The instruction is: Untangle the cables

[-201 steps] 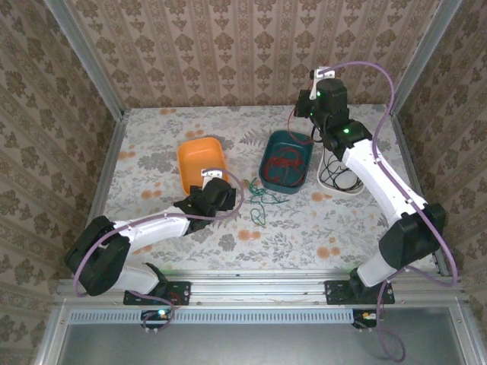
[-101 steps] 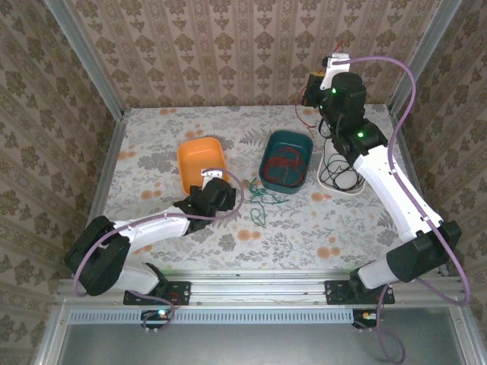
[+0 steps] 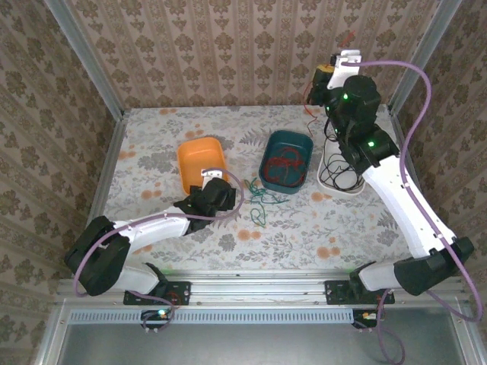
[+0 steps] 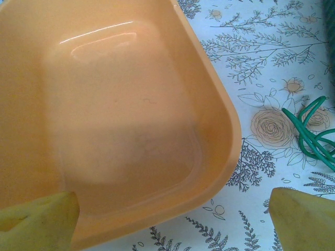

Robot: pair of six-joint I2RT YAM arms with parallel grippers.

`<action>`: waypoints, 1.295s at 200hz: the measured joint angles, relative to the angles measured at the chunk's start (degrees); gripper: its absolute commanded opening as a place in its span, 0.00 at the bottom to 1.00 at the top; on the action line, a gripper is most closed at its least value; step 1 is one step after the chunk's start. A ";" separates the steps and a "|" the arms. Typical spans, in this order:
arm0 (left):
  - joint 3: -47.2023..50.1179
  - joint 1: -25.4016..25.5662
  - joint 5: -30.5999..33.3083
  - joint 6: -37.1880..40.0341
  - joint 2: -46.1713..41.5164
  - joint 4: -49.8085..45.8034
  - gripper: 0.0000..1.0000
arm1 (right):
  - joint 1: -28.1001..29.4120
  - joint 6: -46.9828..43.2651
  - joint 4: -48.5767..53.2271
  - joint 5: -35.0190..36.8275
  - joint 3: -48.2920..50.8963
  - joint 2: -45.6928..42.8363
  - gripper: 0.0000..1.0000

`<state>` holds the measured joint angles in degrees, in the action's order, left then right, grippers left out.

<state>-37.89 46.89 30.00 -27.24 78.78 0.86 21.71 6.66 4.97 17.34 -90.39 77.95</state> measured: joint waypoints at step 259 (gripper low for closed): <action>0.00 0.04 -0.22 0.00 0.02 0.04 0.95 | 1.07 -7.04 -5.60 5.42 3.61 -8.61 0.00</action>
<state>-37.89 46.94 29.78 -27.24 78.81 0.91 22.79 -0.38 -0.62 22.76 -86.78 69.34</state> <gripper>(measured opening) 0.946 0.067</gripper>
